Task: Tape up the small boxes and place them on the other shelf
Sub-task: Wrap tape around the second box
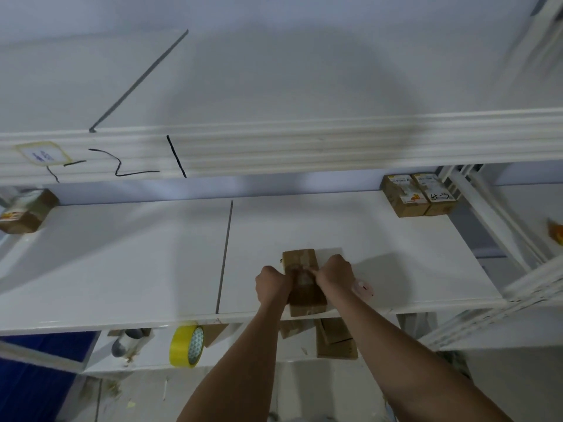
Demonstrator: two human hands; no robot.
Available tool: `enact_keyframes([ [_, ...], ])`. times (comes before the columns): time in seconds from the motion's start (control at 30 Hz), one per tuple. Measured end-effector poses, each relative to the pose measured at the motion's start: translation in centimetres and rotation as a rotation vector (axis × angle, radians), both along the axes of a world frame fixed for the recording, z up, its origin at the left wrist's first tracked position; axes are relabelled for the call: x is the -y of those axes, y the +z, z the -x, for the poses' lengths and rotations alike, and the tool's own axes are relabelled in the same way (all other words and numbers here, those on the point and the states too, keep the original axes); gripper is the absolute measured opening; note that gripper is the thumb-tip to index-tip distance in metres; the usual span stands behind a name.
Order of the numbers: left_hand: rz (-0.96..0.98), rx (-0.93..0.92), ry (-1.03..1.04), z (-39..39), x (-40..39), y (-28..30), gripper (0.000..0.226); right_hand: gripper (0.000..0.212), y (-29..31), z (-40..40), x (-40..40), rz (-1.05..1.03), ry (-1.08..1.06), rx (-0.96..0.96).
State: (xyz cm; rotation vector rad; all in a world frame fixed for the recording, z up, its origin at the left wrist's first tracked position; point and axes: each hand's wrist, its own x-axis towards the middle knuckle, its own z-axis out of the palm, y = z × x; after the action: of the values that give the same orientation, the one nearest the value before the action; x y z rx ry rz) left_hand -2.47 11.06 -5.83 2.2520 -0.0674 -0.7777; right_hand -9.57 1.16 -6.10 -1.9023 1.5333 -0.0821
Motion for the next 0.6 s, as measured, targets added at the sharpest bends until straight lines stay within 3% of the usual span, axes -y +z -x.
enact_keyframes([
  [0.13,-0.031,-0.066,-0.021,-0.9,0.2,0.5,0.035,0.008,-0.2,-0.5,0.3,0.035,-0.015,-0.069],
  [0.33,-0.069,-0.149,-0.106,-2.1,1.1,1.5,0.027,0.006,0.7,-1.2,1.4,-0.028,0.023,-0.083],
  [0.43,-0.095,-0.193,-0.122,-2.9,1.3,1.4,0.019,0.022,0.7,-1.7,1.9,-0.036,0.018,-0.076],
  [0.5,-0.107,-0.187,-0.114,-3.2,1.4,1.0,0.016,0.010,0.5,-1.9,2.0,-0.031,0.019,-0.091],
  [0.6,-0.108,-0.194,-0.106,-3.6,2.0,0.6,0.016,0.014,0.4,-2.4,2.2,-0.035,0.024,-0.109],
])
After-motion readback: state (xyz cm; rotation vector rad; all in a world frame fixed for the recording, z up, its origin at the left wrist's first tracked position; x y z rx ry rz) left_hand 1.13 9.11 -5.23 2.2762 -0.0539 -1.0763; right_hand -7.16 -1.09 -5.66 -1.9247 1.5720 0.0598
